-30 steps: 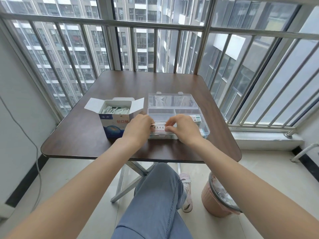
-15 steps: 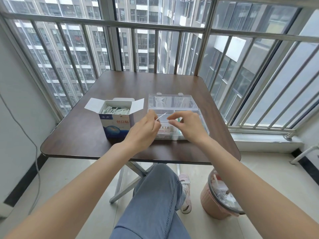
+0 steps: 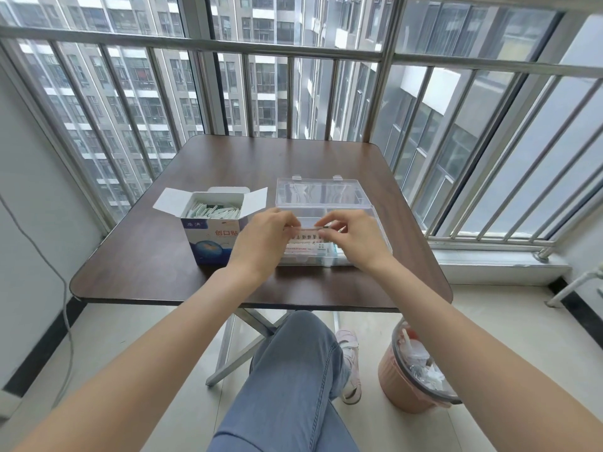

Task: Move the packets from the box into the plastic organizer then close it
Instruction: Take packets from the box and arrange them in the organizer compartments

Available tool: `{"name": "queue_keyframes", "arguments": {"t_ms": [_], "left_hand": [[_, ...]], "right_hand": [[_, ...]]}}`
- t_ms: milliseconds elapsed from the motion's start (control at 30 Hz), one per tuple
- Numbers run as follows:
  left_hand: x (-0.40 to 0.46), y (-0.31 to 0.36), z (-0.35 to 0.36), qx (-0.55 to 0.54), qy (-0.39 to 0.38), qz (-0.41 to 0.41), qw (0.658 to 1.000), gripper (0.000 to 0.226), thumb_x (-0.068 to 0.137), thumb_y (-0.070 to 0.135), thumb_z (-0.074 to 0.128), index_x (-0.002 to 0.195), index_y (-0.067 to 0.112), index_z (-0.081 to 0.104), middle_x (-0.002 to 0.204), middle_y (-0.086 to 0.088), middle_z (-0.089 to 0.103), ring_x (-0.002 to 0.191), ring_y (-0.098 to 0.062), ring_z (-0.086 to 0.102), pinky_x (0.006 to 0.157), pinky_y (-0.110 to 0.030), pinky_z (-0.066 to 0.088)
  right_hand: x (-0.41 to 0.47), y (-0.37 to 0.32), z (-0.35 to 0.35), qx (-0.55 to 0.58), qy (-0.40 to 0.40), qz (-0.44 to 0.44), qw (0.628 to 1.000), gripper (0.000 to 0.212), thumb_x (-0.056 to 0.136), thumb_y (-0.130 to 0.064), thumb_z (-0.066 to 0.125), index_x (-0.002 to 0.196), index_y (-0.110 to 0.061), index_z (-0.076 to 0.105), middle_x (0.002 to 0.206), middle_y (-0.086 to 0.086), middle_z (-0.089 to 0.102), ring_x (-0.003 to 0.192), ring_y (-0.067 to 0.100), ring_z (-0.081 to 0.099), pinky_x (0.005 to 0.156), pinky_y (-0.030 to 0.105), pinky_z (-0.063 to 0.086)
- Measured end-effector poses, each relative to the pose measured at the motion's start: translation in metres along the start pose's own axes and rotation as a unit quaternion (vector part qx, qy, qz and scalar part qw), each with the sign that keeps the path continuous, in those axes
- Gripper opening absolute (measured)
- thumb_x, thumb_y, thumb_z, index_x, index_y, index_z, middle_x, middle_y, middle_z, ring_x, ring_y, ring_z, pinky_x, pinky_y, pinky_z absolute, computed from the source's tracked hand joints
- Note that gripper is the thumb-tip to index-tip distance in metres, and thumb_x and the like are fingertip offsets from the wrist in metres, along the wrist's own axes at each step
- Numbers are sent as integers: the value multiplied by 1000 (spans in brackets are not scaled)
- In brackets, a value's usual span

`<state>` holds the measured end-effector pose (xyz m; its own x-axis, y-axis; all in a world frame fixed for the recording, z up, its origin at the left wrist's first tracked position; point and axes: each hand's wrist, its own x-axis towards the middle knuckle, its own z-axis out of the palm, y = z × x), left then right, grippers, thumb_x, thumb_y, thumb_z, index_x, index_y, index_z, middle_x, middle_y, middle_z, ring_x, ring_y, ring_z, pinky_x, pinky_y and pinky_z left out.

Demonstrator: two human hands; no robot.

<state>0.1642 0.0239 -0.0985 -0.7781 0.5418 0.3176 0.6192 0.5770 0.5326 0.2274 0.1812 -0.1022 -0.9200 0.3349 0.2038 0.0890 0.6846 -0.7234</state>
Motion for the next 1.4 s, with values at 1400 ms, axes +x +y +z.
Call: {"name": "queue_keyframes", "arguments": {"t_ms": [1400], "left_hand": [[9,-3,5,129,-120,-10,984,16,91,15,58,101,19,70,109,-4,60,105,-23,51,82,-34,43]], "right_hand": [[16,1,2,-120,-105,25,987,4,81,-21,72,84,-19,74,90,0,71,86,13,61,82,33,50]]}}
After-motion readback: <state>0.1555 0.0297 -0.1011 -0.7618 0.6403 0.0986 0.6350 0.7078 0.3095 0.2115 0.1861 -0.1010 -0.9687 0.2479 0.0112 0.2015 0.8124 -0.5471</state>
